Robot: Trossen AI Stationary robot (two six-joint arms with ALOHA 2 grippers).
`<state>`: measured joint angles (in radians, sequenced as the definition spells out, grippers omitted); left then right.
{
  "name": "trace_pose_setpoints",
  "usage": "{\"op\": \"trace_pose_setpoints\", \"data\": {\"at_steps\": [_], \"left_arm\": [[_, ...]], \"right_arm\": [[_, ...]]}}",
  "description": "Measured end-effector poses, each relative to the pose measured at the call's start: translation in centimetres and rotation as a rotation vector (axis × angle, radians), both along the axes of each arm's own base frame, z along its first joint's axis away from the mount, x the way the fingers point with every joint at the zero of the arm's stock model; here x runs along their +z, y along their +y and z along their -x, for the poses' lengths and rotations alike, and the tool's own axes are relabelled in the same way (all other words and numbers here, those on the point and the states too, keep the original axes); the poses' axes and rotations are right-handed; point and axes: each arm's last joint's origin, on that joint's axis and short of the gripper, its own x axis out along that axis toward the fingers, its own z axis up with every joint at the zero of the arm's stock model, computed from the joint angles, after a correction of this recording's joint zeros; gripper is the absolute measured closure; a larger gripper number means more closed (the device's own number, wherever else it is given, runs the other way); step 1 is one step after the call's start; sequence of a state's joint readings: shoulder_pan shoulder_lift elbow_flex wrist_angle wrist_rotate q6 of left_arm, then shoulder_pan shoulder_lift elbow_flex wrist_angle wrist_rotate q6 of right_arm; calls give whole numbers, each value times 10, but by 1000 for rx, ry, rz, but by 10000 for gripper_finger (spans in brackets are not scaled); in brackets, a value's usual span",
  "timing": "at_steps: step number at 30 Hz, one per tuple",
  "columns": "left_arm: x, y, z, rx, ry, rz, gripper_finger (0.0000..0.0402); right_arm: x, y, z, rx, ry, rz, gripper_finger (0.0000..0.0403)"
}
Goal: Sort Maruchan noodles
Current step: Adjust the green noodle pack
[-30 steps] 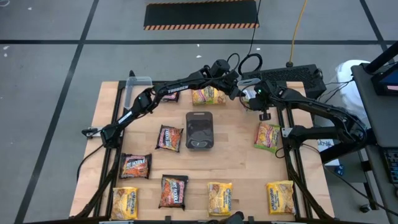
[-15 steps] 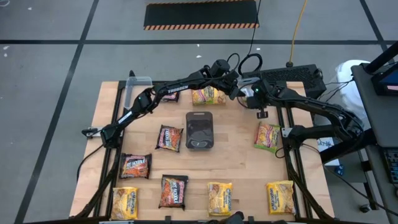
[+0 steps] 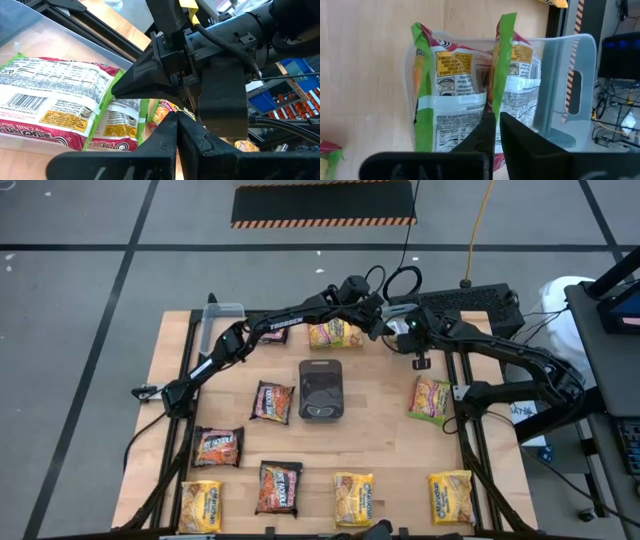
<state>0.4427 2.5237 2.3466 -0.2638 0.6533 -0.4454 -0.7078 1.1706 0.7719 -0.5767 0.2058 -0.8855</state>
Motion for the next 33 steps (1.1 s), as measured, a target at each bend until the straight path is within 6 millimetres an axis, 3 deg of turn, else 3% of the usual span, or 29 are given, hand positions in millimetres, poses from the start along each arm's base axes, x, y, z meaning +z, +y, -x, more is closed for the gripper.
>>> {"op": "trace_pose_setpoints", "data": {"at_steps": [33], "left_arm": [[0, 0, 0, 1, 0, 2, 396]], "right_arm": [[-1, 2, 1, -29, -16, -46, 385]]}}
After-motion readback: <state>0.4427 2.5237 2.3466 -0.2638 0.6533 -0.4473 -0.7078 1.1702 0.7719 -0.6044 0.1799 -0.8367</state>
